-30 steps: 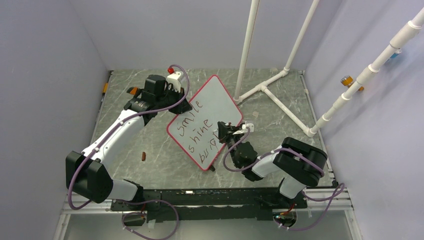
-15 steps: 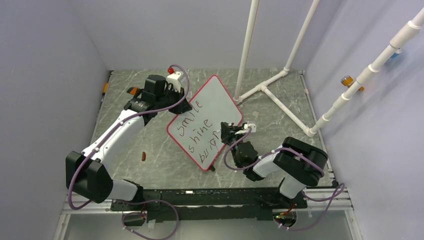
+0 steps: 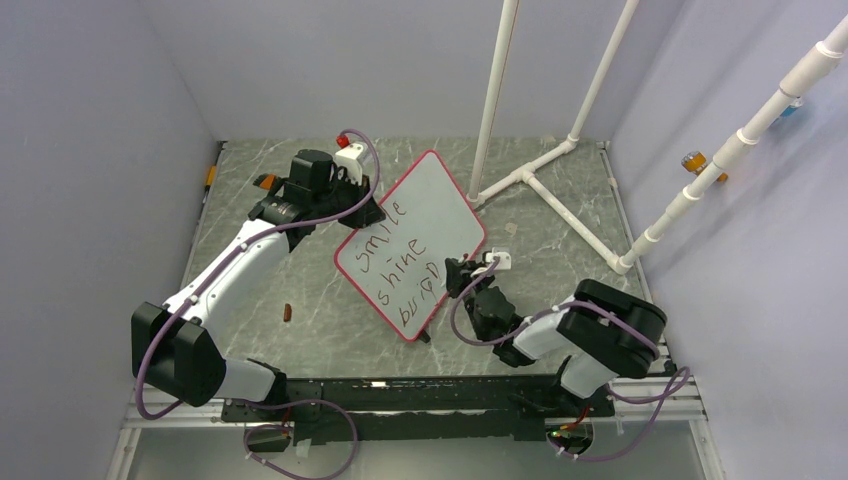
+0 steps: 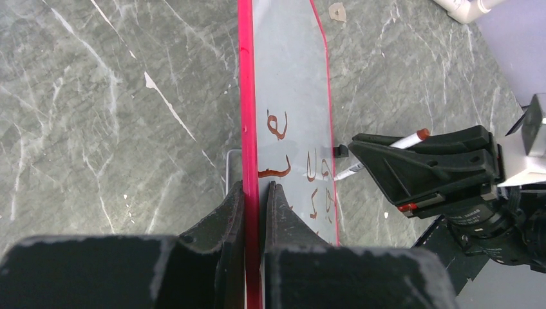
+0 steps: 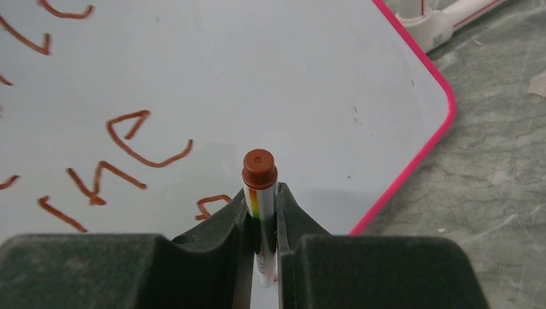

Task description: Write a sentence on the whiteboard

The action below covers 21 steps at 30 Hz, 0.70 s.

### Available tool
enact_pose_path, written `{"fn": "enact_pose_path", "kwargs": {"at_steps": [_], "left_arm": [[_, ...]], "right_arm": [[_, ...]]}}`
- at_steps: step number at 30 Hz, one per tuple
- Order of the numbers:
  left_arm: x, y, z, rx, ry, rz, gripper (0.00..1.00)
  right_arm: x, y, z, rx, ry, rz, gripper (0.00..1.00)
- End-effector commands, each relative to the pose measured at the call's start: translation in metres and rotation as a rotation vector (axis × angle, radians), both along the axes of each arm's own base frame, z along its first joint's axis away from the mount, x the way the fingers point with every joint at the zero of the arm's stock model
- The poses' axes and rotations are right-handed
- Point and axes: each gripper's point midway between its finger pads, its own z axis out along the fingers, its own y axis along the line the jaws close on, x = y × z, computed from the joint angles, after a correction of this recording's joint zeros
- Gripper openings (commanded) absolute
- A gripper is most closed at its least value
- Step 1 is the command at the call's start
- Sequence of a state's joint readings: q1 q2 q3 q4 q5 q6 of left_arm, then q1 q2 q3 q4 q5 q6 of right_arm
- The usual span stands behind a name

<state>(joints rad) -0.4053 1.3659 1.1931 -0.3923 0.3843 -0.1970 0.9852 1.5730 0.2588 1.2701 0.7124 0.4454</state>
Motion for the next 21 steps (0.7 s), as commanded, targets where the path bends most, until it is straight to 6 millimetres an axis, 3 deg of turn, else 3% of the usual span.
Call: {"fn": "enact_pose_path", "kwargs": {"at_steps": [1,10,21], "left_arm": [[0.013,0.009,0.002,0.071,-0.093,0.013,0.0],[0.014,0.009,0.003,0.069,-0.096,0.011,0.0],[0.013,0.009,0.003,0.068,-0.096,0.009,0.0]], "right_arm": [[-0.006,0.008,0.027,0.014,-0.044,0.038,0.0],[-0.01,0.024,0.072,0.032,-0.139,0.08,0.0],[0.003,0.045,0.092,0.057,-0.219,0.079,0.0]]}}
